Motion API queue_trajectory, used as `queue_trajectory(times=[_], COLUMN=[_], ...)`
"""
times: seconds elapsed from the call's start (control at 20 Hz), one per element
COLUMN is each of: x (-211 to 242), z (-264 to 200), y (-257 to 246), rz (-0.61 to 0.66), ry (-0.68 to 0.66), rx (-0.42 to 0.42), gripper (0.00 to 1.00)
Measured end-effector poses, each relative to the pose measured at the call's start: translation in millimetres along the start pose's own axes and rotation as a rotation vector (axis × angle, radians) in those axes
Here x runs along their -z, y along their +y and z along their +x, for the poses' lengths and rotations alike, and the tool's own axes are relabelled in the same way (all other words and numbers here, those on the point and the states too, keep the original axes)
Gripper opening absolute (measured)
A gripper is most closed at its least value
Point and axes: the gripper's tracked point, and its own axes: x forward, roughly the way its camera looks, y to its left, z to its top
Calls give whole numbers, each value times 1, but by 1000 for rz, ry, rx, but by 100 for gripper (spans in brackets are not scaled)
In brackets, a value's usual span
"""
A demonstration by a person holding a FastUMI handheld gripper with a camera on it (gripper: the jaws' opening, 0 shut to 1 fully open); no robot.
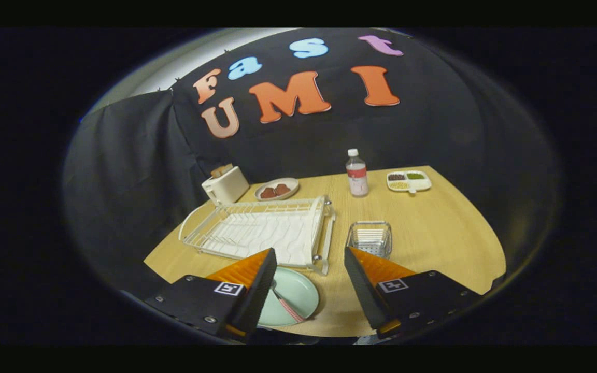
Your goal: Take the plate from the dish rack, then take the spoon from the basket and place it into the plate.
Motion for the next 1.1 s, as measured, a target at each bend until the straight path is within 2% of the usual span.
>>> queue_trajectory(times=[0.35, 0.8, 1.1], x=[-96, -175, -214], z=[-26, -59, -71], y=[-7, -2, 17], rz=[-66, -120, -143], ry=[-200, -373, -455], rx=[41, 87, 85], gripper=[87, 91, 92])
